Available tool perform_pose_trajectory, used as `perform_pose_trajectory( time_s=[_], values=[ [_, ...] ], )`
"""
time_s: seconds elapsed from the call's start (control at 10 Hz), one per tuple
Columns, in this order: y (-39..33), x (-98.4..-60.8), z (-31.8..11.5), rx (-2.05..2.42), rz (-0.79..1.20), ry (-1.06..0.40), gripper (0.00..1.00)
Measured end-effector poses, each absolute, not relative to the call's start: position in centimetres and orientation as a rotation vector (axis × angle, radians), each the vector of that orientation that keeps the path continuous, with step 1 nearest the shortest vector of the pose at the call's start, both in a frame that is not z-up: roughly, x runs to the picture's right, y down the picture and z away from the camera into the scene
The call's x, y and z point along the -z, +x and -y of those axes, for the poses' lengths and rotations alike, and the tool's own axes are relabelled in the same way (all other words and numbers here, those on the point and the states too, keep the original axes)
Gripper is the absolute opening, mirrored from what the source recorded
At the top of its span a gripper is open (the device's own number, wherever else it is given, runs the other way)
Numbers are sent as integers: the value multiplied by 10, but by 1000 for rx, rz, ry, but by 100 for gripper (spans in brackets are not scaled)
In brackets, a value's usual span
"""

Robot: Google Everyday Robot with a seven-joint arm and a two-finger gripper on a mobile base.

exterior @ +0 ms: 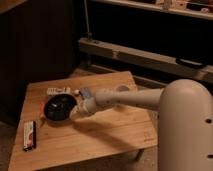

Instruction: Push the ceramic bowl across the table

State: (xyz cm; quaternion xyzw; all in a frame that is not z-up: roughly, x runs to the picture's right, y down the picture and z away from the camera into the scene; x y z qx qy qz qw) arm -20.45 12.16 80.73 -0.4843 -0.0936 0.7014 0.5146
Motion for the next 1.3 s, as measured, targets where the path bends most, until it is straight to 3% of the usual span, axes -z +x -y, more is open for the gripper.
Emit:
perform_pose_trajectory(
  time_s=[0.5, 0.8, 1.3],
  values=[
    [-240, -793, -82, -1655, 294, -1136, 0],
    [-191, -798, -86, -1693, 274, -1103, 0],
    [-84, -796, -136, -1734, 196, -1024, 0]
  ],
)
